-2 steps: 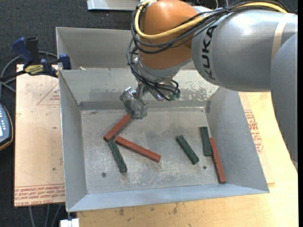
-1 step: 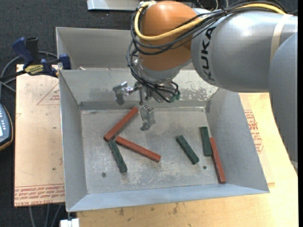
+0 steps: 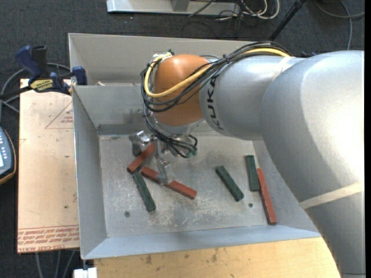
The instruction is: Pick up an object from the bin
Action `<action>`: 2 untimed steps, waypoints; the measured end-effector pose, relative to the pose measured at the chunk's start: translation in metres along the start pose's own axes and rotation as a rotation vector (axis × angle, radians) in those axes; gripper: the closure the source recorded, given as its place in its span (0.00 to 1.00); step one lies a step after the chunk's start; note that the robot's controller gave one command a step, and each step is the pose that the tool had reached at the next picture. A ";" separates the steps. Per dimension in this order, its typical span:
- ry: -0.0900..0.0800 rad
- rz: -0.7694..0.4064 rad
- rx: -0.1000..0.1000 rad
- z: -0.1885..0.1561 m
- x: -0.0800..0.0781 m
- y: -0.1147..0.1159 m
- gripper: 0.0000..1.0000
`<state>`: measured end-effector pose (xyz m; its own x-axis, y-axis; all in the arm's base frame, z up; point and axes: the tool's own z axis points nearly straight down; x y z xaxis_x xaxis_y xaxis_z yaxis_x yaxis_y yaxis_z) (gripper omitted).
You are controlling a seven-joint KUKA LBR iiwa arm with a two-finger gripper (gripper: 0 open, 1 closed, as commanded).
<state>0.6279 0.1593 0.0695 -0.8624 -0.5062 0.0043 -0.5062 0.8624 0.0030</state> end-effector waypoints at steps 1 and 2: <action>-0.010 -0.160 0.004 -0.003 -0.040 0.018 0.00; -0.013 -0.157 0.003 -0.004 -0.041 0.017 1.00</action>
Offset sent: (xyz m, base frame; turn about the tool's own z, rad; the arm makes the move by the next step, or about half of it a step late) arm 0.0242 0.0341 0.0005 -0.1617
